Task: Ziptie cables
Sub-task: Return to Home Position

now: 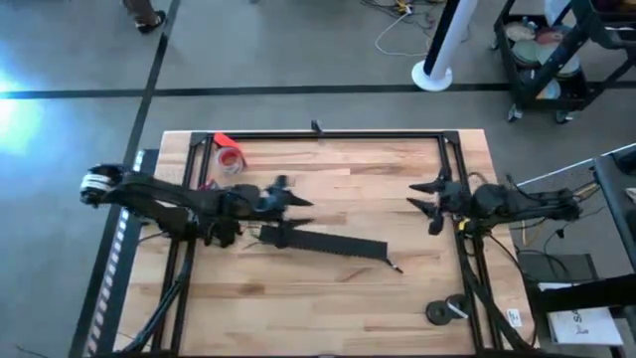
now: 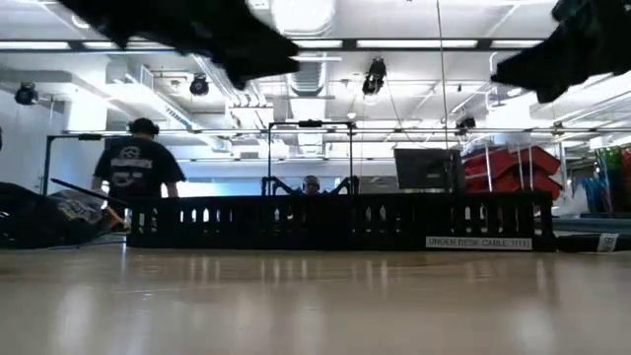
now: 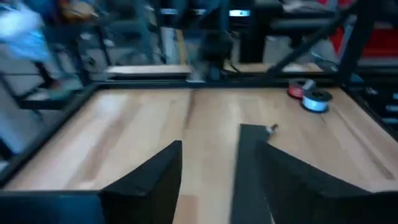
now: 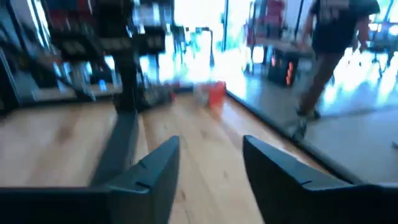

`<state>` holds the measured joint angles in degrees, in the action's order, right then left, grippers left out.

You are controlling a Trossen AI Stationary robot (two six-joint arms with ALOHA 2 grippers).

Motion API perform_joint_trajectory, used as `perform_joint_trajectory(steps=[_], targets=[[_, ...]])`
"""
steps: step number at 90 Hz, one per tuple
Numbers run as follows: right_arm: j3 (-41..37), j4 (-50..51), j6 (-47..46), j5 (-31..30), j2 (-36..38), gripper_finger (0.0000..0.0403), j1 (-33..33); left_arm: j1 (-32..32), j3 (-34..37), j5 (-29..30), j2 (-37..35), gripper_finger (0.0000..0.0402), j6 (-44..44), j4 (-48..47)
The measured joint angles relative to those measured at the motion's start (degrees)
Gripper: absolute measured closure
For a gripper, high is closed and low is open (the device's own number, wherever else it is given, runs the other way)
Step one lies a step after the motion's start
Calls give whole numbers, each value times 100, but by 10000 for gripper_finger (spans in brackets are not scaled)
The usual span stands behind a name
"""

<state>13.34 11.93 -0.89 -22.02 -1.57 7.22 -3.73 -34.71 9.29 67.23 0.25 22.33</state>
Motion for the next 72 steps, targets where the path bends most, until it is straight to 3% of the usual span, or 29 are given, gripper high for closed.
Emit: perform_joint_trajectory(steps=[10, 23, 33, 47, 58, 72], targets=[[-83, 133, 101, -54, 150, 326, 0, 2, 691, 332, -811, 245, 2, 97], [-341, 21, -67, -17, -69, 390, 0, 7, 1547, 270, -1837, 270, 33, 185], [-542, -68, -198, 274, -50, 396, 0, 5, 2249, -115, -2573, 294, 6, 635], [-751, -140, -257, 421, 50, 400, 2, 11, 3365, -106, -3715, 337, -103, 1524], [-778, -265, -258, 487, 163, 401, 4, 17, 3349, 75, -4693, 373, 34, 166], [-918, -454, -255, 625, 145, 402, 13, 15, 3411, 75, -5700, 399, 186, -760]])
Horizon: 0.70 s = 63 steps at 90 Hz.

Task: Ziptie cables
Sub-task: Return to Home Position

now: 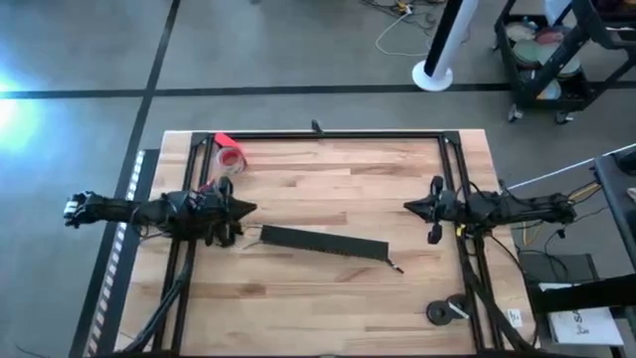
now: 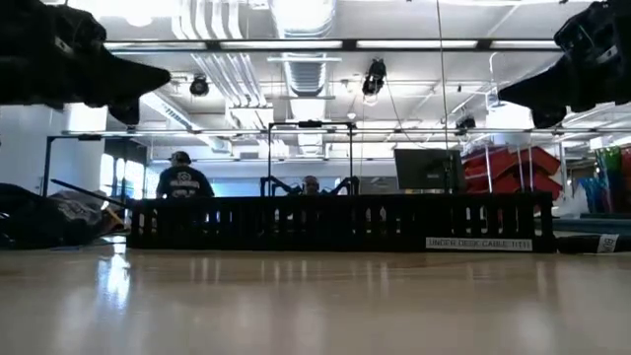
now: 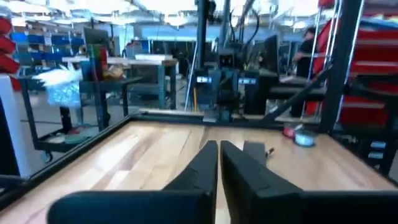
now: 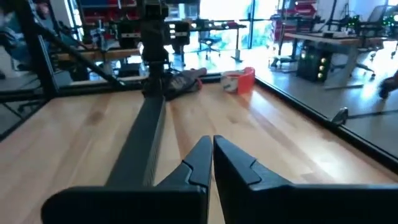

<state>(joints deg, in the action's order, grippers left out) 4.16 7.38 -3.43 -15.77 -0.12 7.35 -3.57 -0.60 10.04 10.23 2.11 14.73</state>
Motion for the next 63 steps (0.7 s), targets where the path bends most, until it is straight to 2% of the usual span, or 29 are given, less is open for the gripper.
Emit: perform_joint_trajectory(steps=[16, 27, 63], targets=[[-72, -211, -281, 81, -96, 402, 0, -2, 0, 134, -781, 395, 409, -843], [-70, -204, -263, 77, -184, 400, 0, -2, 0, 269, -944, 399, 588, -1181], [-74, -216, -47, 81, -337, 400, 0, -4, -37, 264, -536, 396, 552, -1181]])
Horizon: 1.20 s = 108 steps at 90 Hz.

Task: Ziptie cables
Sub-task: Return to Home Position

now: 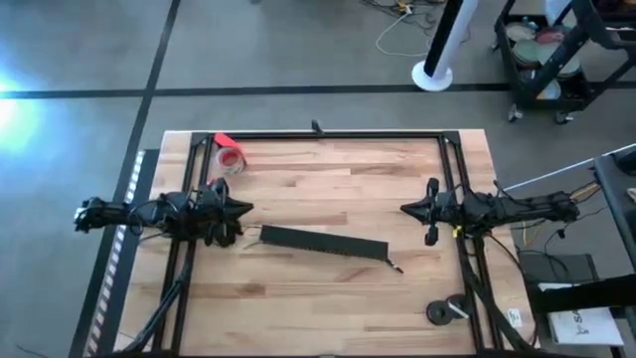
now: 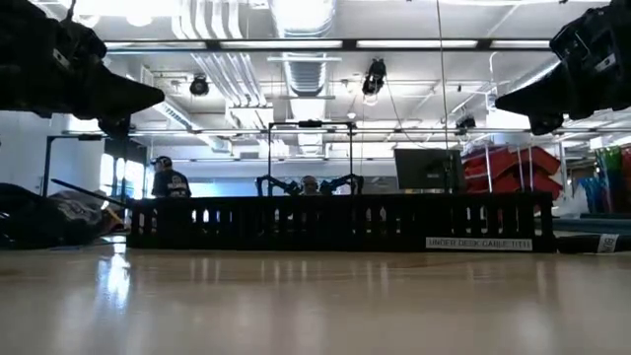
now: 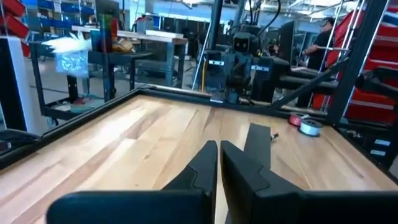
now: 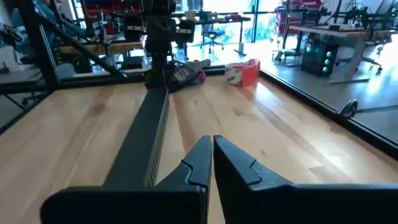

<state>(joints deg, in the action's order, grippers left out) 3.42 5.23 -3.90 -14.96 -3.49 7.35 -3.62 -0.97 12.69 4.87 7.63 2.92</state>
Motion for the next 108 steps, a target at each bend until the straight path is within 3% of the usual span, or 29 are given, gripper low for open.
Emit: perform_joint_trajectory(steps=[108], targets=[[-2, -1, -3, 0, 0, 399, 0, 0, -9, 1, 1146, 400, -1, 4]])
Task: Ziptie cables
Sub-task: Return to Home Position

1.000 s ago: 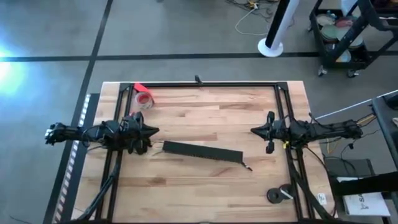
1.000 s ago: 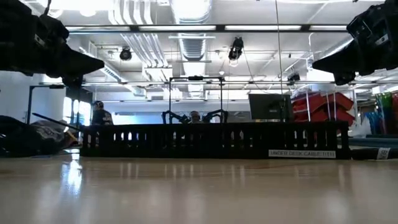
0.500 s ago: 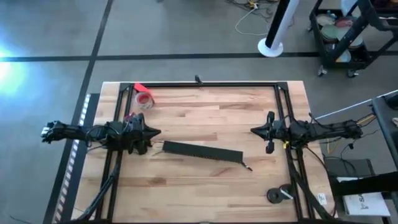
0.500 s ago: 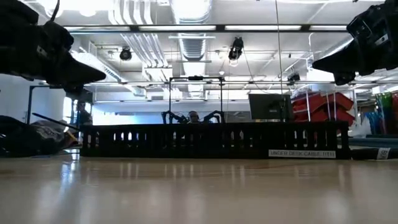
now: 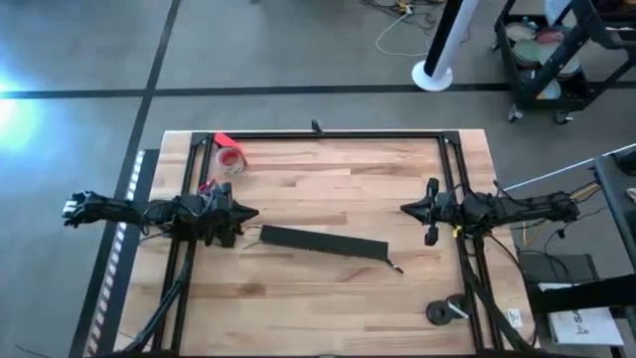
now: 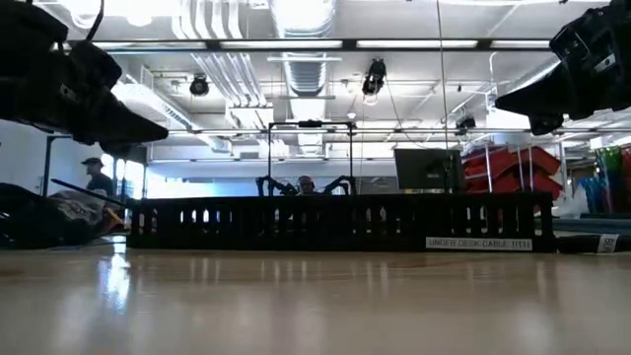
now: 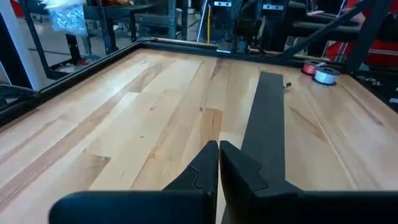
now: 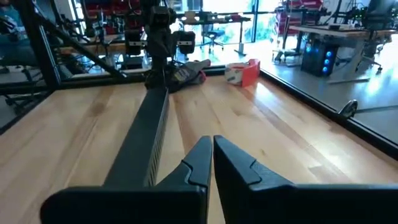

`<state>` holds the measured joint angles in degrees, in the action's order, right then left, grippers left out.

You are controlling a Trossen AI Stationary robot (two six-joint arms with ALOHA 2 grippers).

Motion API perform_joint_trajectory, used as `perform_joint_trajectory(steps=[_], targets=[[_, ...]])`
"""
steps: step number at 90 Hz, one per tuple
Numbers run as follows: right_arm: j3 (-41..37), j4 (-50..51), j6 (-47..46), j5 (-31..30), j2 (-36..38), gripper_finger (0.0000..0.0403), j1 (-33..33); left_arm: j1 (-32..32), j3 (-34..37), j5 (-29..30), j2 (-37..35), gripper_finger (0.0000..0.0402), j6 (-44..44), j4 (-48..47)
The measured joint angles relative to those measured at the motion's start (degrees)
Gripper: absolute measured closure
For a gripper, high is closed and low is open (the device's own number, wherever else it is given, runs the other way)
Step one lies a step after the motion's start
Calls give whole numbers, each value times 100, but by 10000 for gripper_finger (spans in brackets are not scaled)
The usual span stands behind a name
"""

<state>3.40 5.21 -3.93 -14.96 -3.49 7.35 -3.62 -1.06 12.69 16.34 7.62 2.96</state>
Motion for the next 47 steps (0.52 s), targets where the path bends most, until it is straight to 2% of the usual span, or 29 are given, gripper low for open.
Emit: perform_joint_trajectory(steps=[47], targets=[[-2, 0, -5, 0, 0, 400, 0, -2, -2, -1, 245, 399, -1, -4]])
